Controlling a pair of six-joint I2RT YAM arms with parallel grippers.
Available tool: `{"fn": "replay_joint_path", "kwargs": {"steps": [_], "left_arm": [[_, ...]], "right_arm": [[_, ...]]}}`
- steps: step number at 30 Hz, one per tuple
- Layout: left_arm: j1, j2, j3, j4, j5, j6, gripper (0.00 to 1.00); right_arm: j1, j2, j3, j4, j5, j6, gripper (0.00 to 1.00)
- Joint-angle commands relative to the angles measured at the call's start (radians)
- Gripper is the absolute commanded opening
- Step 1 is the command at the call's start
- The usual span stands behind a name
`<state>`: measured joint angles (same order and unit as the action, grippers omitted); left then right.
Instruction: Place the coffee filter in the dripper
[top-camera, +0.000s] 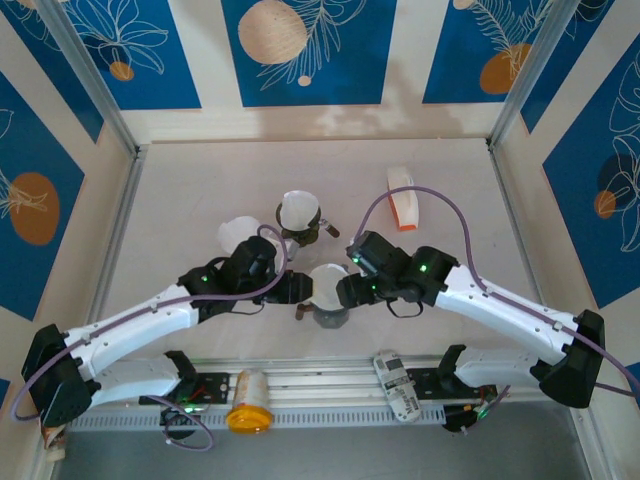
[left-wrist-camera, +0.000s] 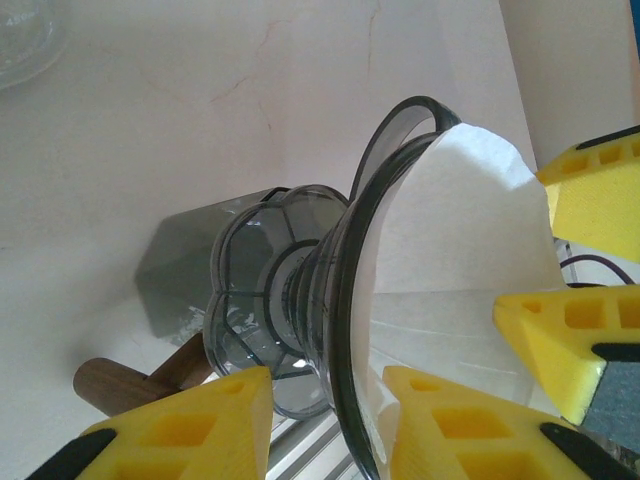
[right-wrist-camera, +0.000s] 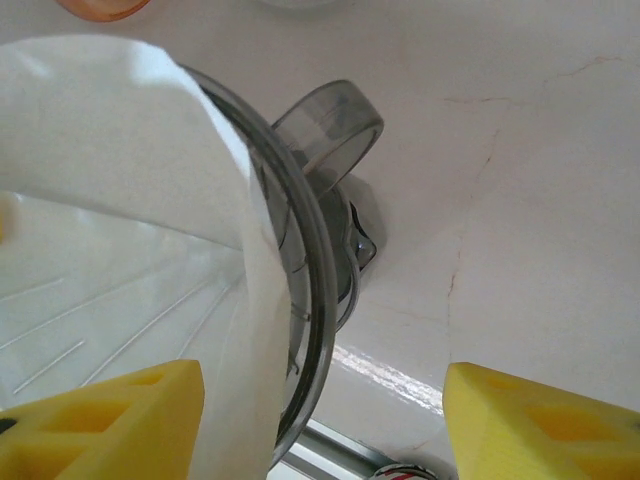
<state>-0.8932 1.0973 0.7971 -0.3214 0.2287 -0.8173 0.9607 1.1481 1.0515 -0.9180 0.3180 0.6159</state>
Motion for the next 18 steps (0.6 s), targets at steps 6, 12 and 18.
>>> {"fn": "replay_joint_path", "kwargs": {"steps": [6,12,18], "left_arm": [[-0.007,0.003,-0.001,0.002,0.004,0.006,0.35],[-0.007,-0.005,-0.003,0.0,-0.008,-0.003,0.45],[-0.007,-0.026,0.007,-0.004,-0.02,-0.005,0.56]], "right_arm": [[0.013,-0.043,-0.017,-0.021,0.033,0.034,0.65],[0.016,-0.105,0.031,-0.016,0.104,0.016,0.68],[0.016,-0.127,0.044,-0.028,0.128,0.025,0.68]]}}
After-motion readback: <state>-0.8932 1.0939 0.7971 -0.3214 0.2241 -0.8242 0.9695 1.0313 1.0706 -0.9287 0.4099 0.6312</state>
